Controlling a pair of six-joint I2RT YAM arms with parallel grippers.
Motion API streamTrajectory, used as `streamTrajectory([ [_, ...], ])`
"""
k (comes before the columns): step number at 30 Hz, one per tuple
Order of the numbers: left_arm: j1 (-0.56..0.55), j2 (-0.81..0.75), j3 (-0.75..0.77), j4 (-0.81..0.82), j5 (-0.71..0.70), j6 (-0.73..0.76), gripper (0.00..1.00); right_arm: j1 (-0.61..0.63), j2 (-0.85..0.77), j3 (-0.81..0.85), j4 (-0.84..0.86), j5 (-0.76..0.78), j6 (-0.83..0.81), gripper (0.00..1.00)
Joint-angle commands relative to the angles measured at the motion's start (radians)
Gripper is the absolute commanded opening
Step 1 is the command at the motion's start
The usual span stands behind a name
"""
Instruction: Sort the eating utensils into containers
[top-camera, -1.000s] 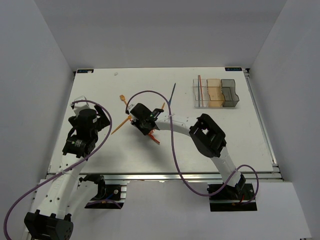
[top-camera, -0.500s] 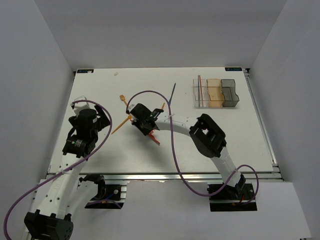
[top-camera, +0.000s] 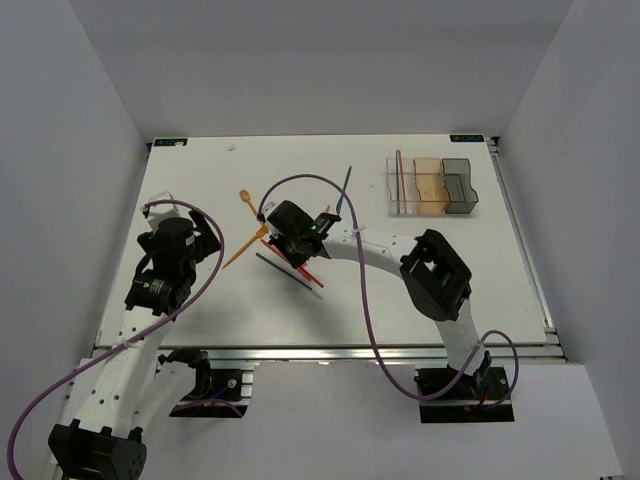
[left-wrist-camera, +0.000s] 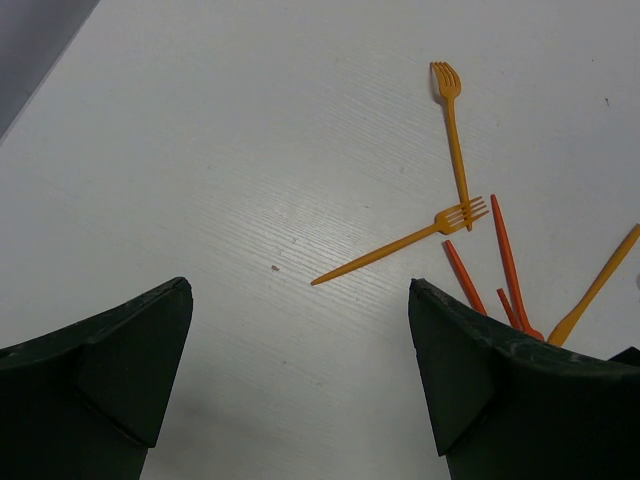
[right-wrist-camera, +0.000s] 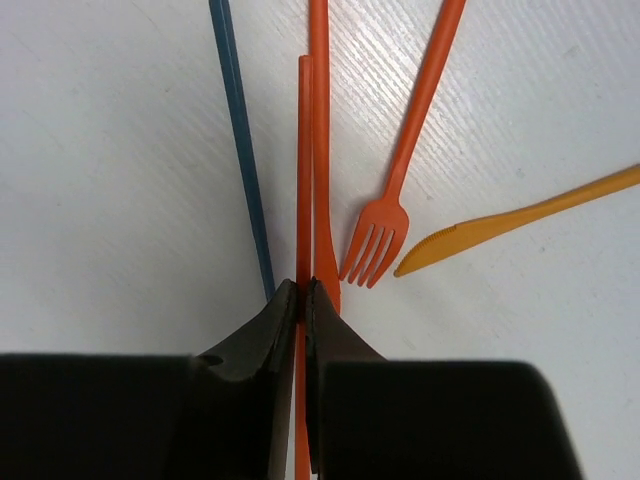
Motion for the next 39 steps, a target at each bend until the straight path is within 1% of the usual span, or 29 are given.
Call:
streamTrajectory([
  [1, -0.002, -0.001, 0.013, 0.009, 0.007, 0.01, 0.98, -0.006, -0.071, -0.02, 0.028, 0.007, 0.025, 0.06],
  [3, -0.003, -0.001, 0.013, 0.011, 0.007, 0.01, 0.98, -0.027, -0.088, -0.023, 0.028, 0.02, 0.042, 0.04],
  [4, -0.003, -0.001, 0.011, 0.009, 0.007, 0.01, 0.98, -0.041, -0.106, -0.026, 0.03, 0.027, 0.064, 0.0],
  [7, -0.002, -0.001, 0.011, 0.011, 0.005, 0.01, 0.98, -0.133, -0.141, -0.041, 0.04, 0.094, 0.117, 0.0],
  [8, -0.002, -0.001, 0.01, 0.011, 0.005, 0.01, 0.98, -0.204, -0.164, -0.043, 0.051, 0.123, 0.131, 0.0],
  [10, -0.002, 0.001, 0.011, 0.011, 0.007, 0.01, 0.98, -0.286, -0.181, -0.029, 0.054, 0.168, 0.144, 0.0],
  [11, -0.002, 0.001, 0.01, 0.012, 0.007, 0.012, 0.98, -0.37, -0.181, 0.002, 0.06, 0.215, 0.139, 0.0],
  [13, -0.002, 0.001, 0.011, 0.012, 0.01, 0.012, 0.98, -0.447, -0.155, 0.042, 0.078, 0.224, 0.113, 0.0],
  [14, -0.002, 0.002, 0.011, 0.012, 0.01, 0.012, 0.98, -0.51, -0.137, 0.063, 0.091, 0.249, 0.084, 0.0],
  [15, -0.002, 0.001, 0.011, 0.012, 0.008, 0.013, 0.98, -0.538, -0.119, 0.132, 0.086, 0.261, 0.075, 0.0],
  [17, -0.002, 0.001, 0.01, 0.012, 0.01, 0.012, 0.98, -0.608, -0.056, 0.195, 0.092, 0.271, 0.04, 0.0],
  [20, -0.003, -0.001, 0.011, 0.015, 0.013, 0.013, 0.98, -0.673, 0.024, 0.302, 0.131, 0.272, 0.013, 0.0],
  [22, -0.002, 0.007, 0.011, 0.017, 0.015, 0.015, 0.98, -0.696, 0.084, 0.392, 0.135, 0.261, -0.007, 0.0],
  [25, -0.003, 0.019, 0.011, 0.018, 0.024, 0.018, 0.98, -0.719, 0.138, 0.473, 0.137, 0.257, -0.025, 0.0],
  [26, -0.003, 0.02, 0.011, 0.018, 0.027, 0.018, 0.98, -0.723, 0.144, 0.476, 0.145, 0.251, -0.027, 0.0],
  [27, -0.003, 0.022, 0.011, 0.017, 0.025, 0.018, 0.98, -0.724, 0.148, 0.468, 0.155, 0.246, -0.028, 0.0],
  [31, -0.002, 0.028, 0.013, 0.017, 0.027, 0.018, 0.98, -0.724, 0.126, 0.354, 0.252, 0.229, -0.024, 0.0],
  [32, -0.003, 0.028, 0.013, 0.017, 0.027, 0.018, 0.98, -0.724, 0.116, 0.294, 0.288, 0.231, -0.021, 0.0],
  [36, -0.003, 0.031, 0.011, 0.02, 0.033, 0.019, 0.98, -0.724, 0.069, 0.168, 0.378, 0.218, -0.014, 0.0],
  [39, -0.003, 0.036, 0.011, 0.02, 0.038, 0.021, 0.98, -0.724, 0.081, 0.168, 0.372, 0.209, -0.013, 0.0],
])
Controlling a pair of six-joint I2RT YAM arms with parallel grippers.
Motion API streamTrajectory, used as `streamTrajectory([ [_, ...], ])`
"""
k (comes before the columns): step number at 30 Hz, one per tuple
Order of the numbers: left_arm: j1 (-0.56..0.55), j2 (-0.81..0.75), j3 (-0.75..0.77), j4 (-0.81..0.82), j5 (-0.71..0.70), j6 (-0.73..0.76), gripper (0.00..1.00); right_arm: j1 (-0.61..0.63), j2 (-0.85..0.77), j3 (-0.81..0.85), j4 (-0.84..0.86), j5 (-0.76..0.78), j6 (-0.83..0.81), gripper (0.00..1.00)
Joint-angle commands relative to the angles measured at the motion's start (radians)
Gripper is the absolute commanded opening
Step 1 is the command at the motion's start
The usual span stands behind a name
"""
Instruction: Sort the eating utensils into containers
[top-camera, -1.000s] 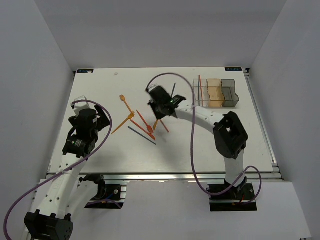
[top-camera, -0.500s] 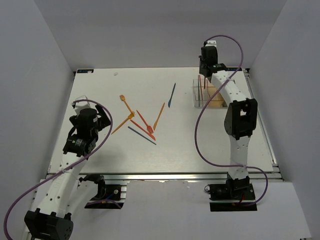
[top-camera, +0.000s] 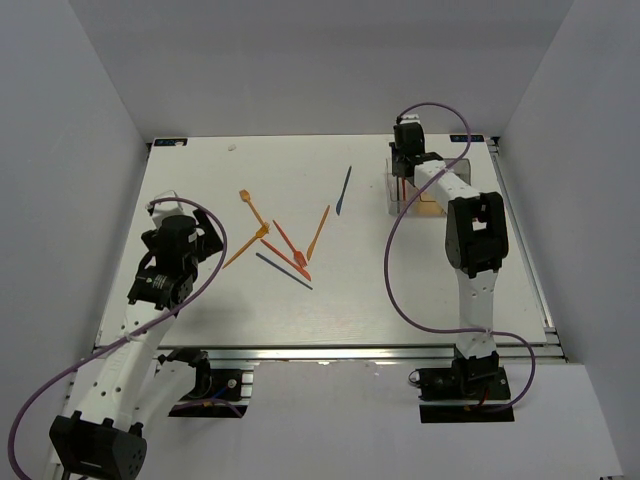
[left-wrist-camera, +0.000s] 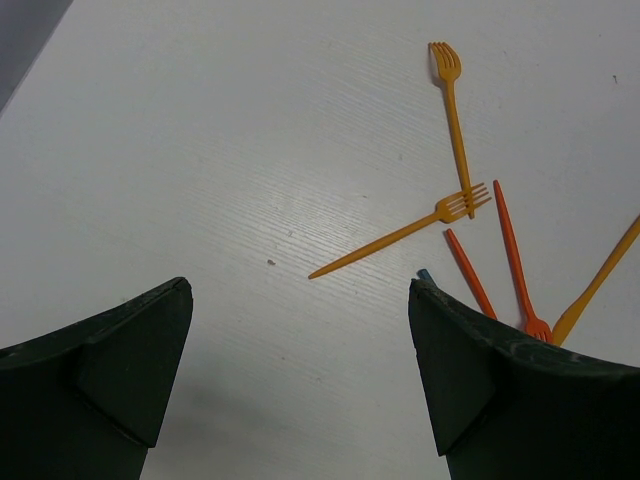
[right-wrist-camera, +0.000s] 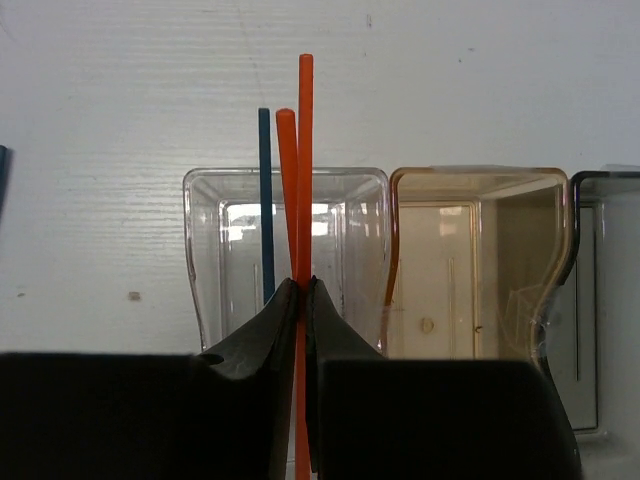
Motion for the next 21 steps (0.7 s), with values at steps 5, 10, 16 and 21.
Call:
streamTrajectory([
  [5, -0.002, 0.0, 0.01, 0.01, 0.01, 0.01, 0.98, 0.001, -0.042, 0.001, 0.094, -0.009, 0.001, 0.0],
  [10, -0.003, 0.006, 0.011, 0.01, 0.01, 0.01, 0.98, 0.001, -0.065, -0.017, 0.08, -0.009, 0.018, 0.32],
  [16, -0.003, -0.002, 0.011, 0.009, 0.006, 0.01, 0.98, 0.001, -0.118, 0.004, 0.036, -0.004, 0.022, 0.52],
  [21, -0.003, -0.004, 0.011, 0.006, 0.002, 0.01, 0.98, 0.02, -0.221, -0.002, -0.007, -0.035, 0.039, 0.52],
])
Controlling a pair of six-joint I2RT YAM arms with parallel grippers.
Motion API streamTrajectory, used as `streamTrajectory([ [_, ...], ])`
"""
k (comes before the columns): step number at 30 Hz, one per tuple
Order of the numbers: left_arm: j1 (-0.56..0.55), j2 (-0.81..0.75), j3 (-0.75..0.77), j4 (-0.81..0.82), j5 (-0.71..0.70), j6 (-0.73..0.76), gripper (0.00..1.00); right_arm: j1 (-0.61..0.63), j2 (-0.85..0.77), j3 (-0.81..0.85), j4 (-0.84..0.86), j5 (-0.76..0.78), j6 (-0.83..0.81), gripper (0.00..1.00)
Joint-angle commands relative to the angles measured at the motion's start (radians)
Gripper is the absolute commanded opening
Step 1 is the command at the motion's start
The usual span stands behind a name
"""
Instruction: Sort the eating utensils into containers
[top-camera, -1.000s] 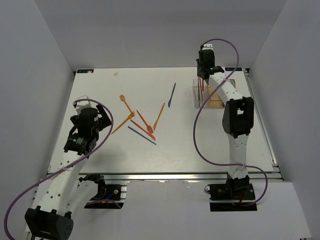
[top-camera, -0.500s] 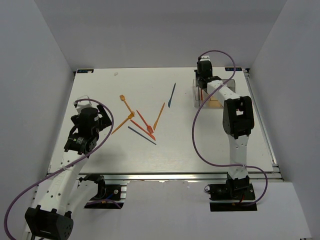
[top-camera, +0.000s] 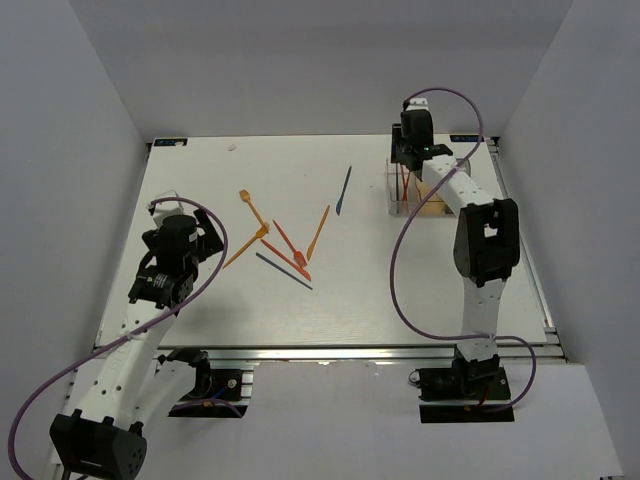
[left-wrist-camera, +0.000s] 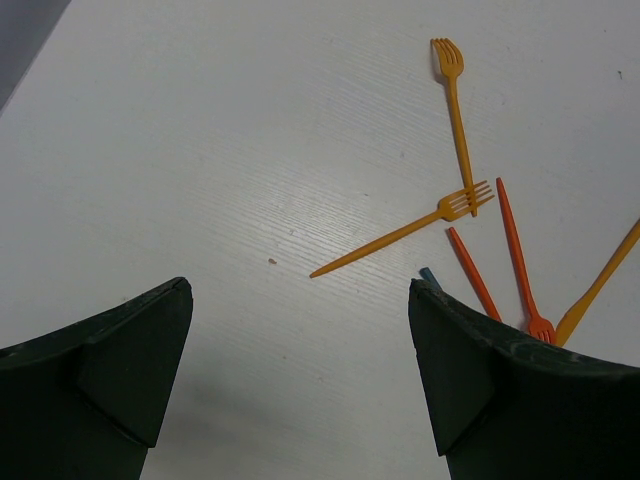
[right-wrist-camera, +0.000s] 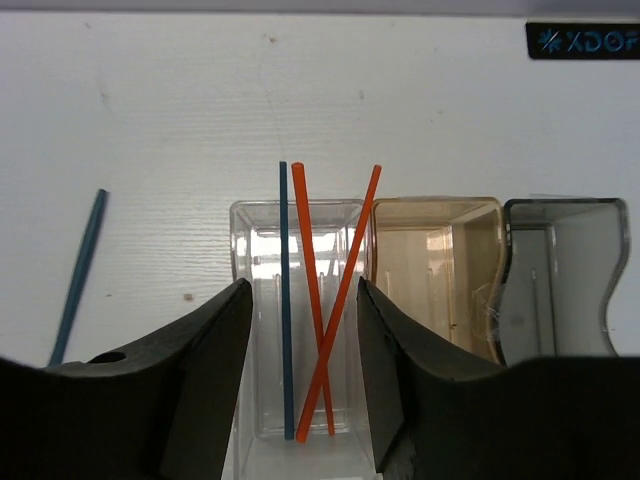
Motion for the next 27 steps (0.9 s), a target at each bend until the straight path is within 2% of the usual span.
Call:
streamTrajectory([
  [1, -0.002, -0.011, 0.011, 0.006, -0.002, 0.005, 0.98, 0.026, -0.143, 0.006, -0.01, -0.02, 0.019, 0.52],
  [5, -0.002, -0.013, 0.011, 0.003, -0.01, 0.003, 0.98, 0.087, -0.208, -0.018, -0.071, -0.028, 0.027, 0.52],
  [8, -0.003, -0.02, 0.011, 0.001, -0.016, 0.0, 0.98, 0.138, -0.258, -0.081, -0.117, -0.059, 0.056, 0.44],
  [11, -0.002, -0.023, 0.011, 0.0, -0.03, -0.004, 0.98, 0.242, -0.341, -0.207, -0.112, -0.054, 0.056, 0.42],
  [14, -0.003, -0.02, 0.019, -0.017, -0.071, -0.018, 0.98, 0.407, -0.384, -0.317, -0.106, -0.06, 0.047, 0.43],
  [16, -0.003, -0.019, 0.027, -0.028, -0.118, -0.035, 0.98, 0.467, -0.392, -0.383, -0.077, -0.08, 0.042, 0.45],
  [18, 0.0, -0.022, 0.031, -0.045, -0.151, -0.047, 0.98, 0.541, -0.367, -0.391, -0.074, -0.102, 0.021, 0.5],
  [20, -0.002, -0.034, 0.031, -0.052, -0.188, -0.058, 0.98, 0.593, -0.317, -0.37, -0.091, -0.101, 0.024, 0.51],
  [27, -0.002, -0.046, 0.031, -0.052, -0.189, -0.061, 0.98, 0.727, -0.149, -0.219, -0.162, -0.102, 0.014, 0.45],
])
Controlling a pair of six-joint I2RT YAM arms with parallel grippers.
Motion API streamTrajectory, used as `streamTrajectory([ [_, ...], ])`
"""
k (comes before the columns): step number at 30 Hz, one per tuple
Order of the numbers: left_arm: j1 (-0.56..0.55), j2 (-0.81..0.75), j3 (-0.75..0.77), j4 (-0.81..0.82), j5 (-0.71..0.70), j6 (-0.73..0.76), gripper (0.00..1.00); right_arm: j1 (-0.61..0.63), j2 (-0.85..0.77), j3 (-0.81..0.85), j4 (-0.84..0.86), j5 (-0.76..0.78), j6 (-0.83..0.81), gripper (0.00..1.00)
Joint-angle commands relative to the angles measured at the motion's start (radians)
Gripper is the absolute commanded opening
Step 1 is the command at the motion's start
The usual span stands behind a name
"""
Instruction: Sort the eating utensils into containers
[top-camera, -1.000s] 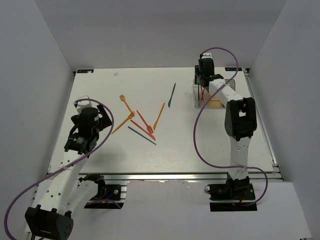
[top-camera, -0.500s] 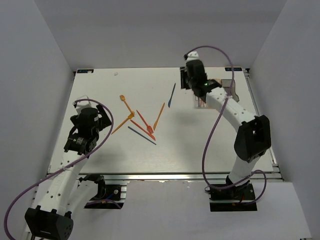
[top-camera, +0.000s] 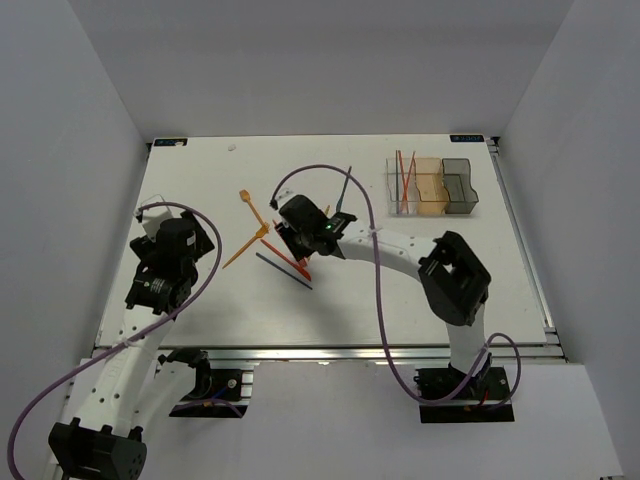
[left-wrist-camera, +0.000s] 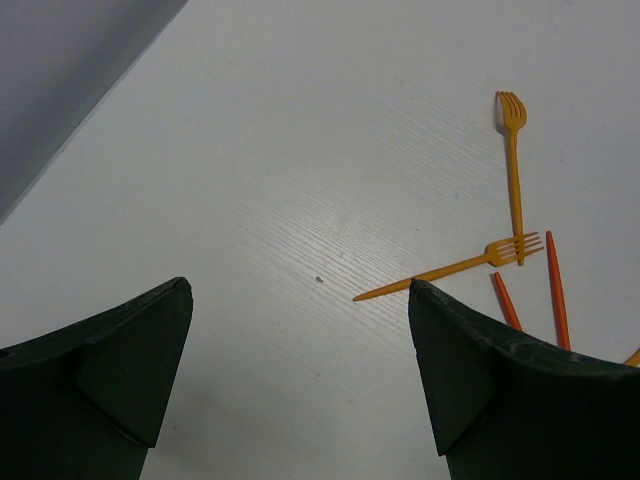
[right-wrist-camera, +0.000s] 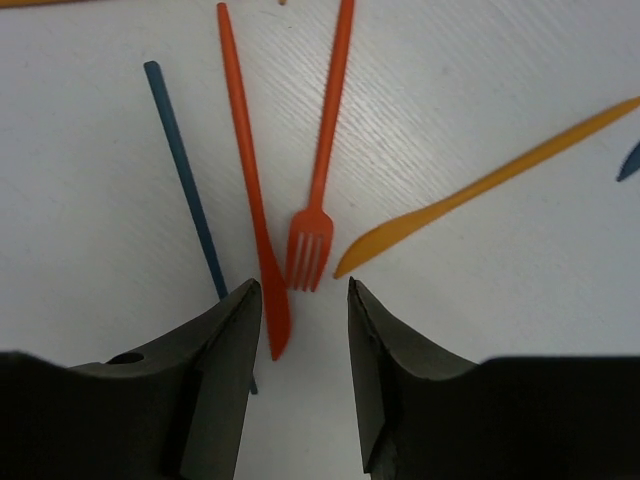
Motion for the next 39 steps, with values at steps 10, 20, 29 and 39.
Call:
streamTrajectory([
  [10, 0.0, -0.017, 0.029, -0.005, 0.0, 0.001, 0.98, 0.074, 0.224, 0.259, -0.071, -0.089, -0.042, 0.42],
  [20, -0.002, -0.014, 0.026, 0.005, 0.035, 0.013, 0.98, 0.077, 0.369, 0.394, -0.119, -0.136, -0.066, 0.41],
  [29, -0.002, -0.027, 0.026, 0.003, 0.031, 0.013, 0.98, 0.105, 0.382, 0.348, -0.129, -0.101, -0.066, 0.07],
  [39, 0.0, -0.042, 0.023, 0.003, 0.021, 0.01, 0.98, 0.104, 0.079, 0.221, -0.033, -0.225, 0.019, 0.0],
])
